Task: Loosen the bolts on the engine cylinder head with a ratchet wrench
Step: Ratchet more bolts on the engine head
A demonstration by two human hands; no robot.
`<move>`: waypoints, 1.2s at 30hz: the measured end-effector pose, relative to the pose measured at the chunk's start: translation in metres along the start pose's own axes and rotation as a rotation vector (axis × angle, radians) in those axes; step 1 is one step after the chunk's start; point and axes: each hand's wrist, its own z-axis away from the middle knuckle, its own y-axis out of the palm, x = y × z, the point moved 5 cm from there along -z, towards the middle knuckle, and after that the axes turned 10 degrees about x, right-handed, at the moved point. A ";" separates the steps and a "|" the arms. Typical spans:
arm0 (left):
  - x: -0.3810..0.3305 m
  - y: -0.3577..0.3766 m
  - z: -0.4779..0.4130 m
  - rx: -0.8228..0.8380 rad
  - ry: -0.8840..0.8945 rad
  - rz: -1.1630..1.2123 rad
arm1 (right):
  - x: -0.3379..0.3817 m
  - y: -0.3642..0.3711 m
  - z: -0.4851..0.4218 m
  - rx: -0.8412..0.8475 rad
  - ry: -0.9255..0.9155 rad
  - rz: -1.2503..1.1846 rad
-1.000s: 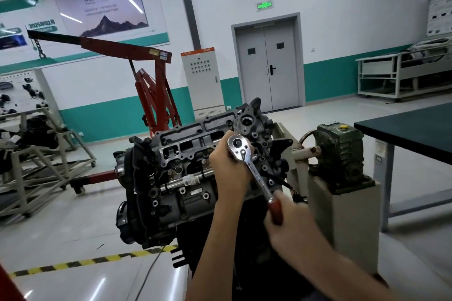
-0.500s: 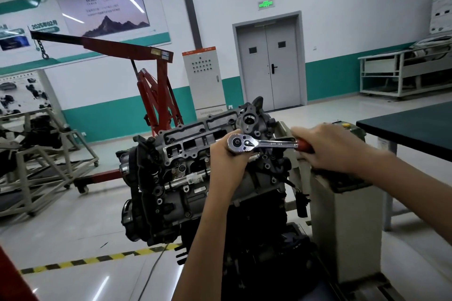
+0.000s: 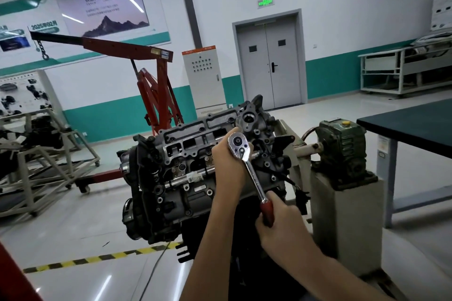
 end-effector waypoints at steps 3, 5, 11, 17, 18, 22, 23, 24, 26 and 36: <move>-0.004 -0.005 -0.002 0.052 0.014 -0.153 | -0.013 -0.043 -0.012 0.064 -0.068 0.237; -0.007 -0.006 -0.002 0.089 0.035 -0.195 | -0.016 -0.076 -0.029 0.134 -0.145 0.481; -0.013 -0.011 -0.003 0.155 0.058 -0.165 | 0.005 -0.125 -0.074 0.090 -0.263 0.811; -0.012 -0.006 0.006 -0.020 0.132 -0.177 | -0.013 -0.048 -0.017 0.060 -0.027 0.268; -0.011 -0.002 0.006 -0.058 0.113 -0.153 | -0.007 -0.033 -0.008 0.001 -0.003 0.179; -0.006 0.003 0.004 -0.109 0.046 0.001 | 0.018 0.015 0.006 -0.049 -0.012 -0.119; -0.004 0.001 0.001 -0.100 0.010 0.046 | 0.018 0.015 0.005 -0.039 -0.015 -0.109; 0.000 -0.002 -0.001 -0.078 -0.016 0.060 | 0.015 0.010 0.003 -0.019 -0.018 -0.078; -0.002 -0.007 -0.004 -0.022 -0.022 -0.053 | 0.004 -0.012 -0.003 0.049 -0.028 0.041; -0.012 -0.011 -0.004 0.113 0.004 -0.152 | 0.015 -0.132 -0.082 0.138 -0.306 0.875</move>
